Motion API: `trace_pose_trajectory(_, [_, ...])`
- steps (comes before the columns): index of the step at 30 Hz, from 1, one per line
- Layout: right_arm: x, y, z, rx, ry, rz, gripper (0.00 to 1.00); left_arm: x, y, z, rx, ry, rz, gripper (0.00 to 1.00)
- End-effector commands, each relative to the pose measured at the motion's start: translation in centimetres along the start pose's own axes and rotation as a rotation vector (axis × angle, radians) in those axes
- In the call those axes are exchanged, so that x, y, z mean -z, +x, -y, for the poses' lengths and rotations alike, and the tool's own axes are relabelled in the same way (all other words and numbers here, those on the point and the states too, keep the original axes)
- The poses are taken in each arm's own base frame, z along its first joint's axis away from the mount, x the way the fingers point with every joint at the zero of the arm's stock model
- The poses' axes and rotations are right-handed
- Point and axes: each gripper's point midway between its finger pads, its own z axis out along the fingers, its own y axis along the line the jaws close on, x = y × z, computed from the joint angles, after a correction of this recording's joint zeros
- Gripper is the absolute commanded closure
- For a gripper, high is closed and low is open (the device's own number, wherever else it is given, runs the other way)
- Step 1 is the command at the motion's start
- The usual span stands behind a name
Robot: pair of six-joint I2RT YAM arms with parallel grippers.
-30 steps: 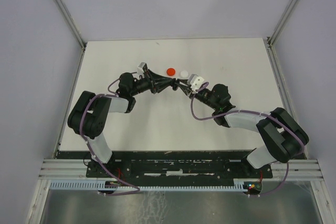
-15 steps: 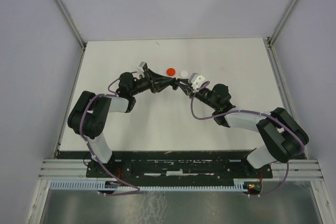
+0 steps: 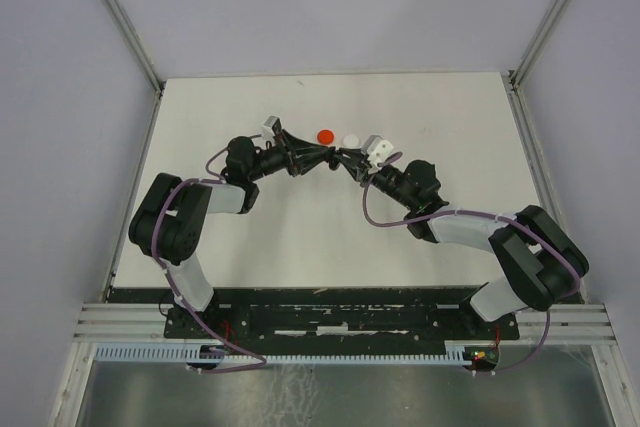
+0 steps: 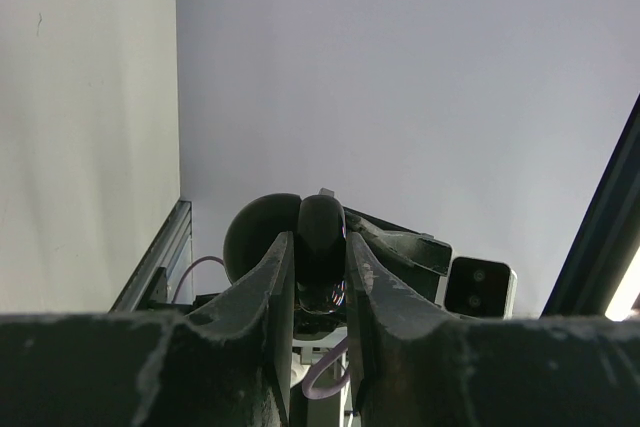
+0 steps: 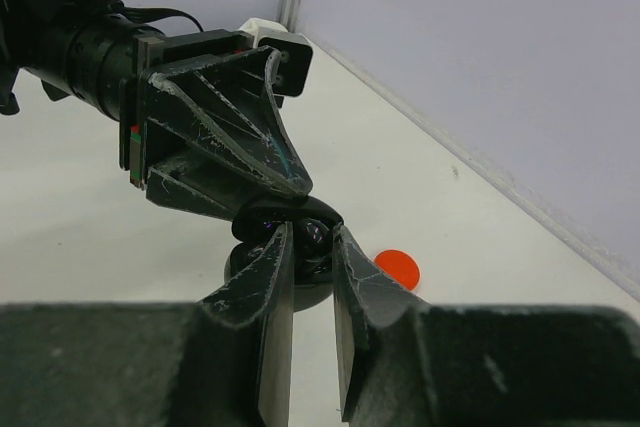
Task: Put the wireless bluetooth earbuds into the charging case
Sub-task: Place the earbud in the charging case.
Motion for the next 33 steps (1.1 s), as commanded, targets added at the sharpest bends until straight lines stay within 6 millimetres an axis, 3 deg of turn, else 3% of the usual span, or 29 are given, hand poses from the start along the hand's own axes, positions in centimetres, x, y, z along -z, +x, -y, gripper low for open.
trace_pose_trajectory(1, [-0.5, -2.5, 0.9, -0.027, 0.035, 0.06, 0.78, -0.4, 0.2, 3.9, -0.044, 0.098, -0.011, 0.97])
trace_pose_trajectory(14, [-0.6, -3.1, 1.2, -0.06, 0.052, 0.068, 0.67, -0.5, 0.1, 3.7, -0.045, 0.096, -0.008, 0.97])
trace_pose_trajectory(33, [-0.6, -3.7, 1.6, -0.062, 0.072, 0.088, 0.65, -0.5, 0.0, 3.8, -0.045, 0.096, -0.005, 0.97])
